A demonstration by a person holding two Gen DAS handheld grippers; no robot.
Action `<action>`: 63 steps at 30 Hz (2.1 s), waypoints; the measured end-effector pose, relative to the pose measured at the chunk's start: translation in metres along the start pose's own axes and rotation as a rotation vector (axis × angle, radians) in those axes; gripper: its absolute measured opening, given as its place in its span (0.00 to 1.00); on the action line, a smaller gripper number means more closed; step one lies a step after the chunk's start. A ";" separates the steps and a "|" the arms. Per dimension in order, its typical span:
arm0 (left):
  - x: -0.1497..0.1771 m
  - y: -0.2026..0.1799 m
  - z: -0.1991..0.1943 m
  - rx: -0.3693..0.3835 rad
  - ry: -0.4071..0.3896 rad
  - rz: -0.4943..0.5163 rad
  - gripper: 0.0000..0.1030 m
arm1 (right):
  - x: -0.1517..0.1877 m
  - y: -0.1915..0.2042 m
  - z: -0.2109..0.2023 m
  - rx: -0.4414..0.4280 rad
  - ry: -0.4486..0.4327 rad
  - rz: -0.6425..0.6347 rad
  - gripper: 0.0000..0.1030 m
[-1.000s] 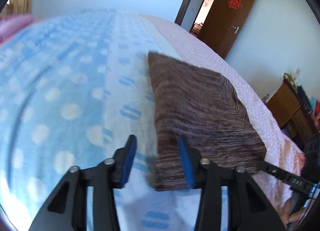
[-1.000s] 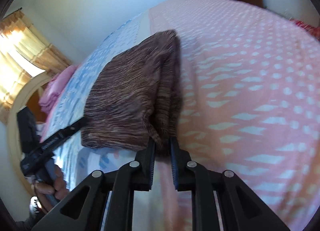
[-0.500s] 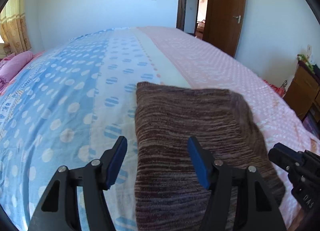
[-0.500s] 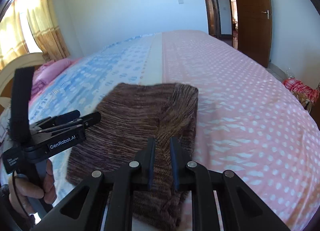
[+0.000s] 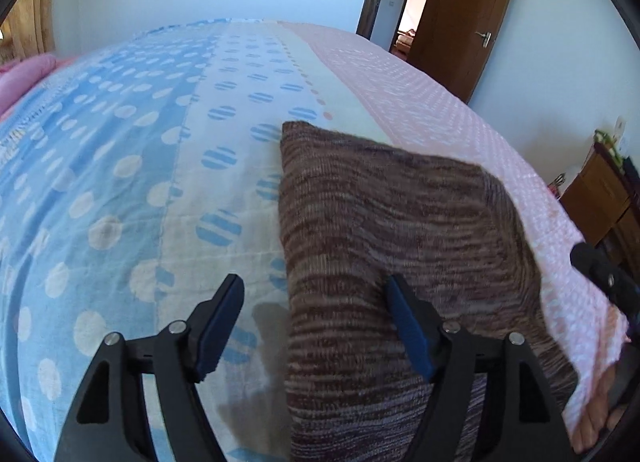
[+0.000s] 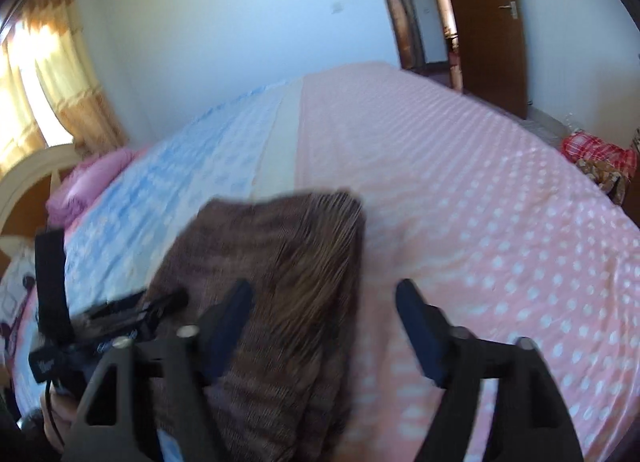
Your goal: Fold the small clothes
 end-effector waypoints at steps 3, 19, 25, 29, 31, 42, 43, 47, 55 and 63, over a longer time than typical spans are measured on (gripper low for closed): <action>-0.017 0.000 -0.001 0.005 -0.019 -0.017 0.74 | -0.023 0.000 0.026 -0.010 0.030 0.013 0.74; -0.018 0.020 0.028 -0.019 -0.098 -0.197 0.76 | -0.048 0.045 0.096 -0.094 0.055 -0.169 0.12; -0.018 0.020 0.029 -0.027 -0.097 -0.191 0.78 | -0.040 0.029 0.133 -0.022 0.115 -0.165 0.09; -0.018 0.020 0.030 -0.034 -0.095 -0.179 0.80 | -0.037 0.019 0.125 0.010 0.115 -0.137 0.10; -0.018 0.020 0.031 -0.035 -0.094 -0.174 0.81 | -0.039 0.014 0.118 0.034 0.113 -0.107 0.18; -0.018 0.016 0.033 -0.063 -0.090 -0.153 0.83 | 0.018 0.036 0.028 -0.112 0.088 -0.144 0.23; -0.018 0.016 0.033 -0.069 -0.090 -0.151 0.84 | 0.029 0.036 0.036 -0.064 0.117 -0.164 0.23; -0.018 0.015 0.033 -0.090 -0.089 -0.139 0.86 | 0.039 0.016 0.046 0.007 0.154 -0.112 0.30; -0.018 0.015 0.033 -0.094 -0.087 -0.136 0.87 | 0.047 -0.002 0.034 -0.020 0.144 0.023 0.38; -0.011 0.012 0.030 -0.073 -0.056 -0.111 0.92 | 0.035 -0.041 0.019 -0.005 0.081 0.225 0.40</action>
Point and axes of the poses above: each gripper's, at about its wrist camera, not at the fingertips, and z roughly the way its jaws point, y to its left, x to its underside, the point moved 4 cm from there along z, roughly the way its jaws point, and after that the axes turned 11 degrees about x, right-handed, at the moved point
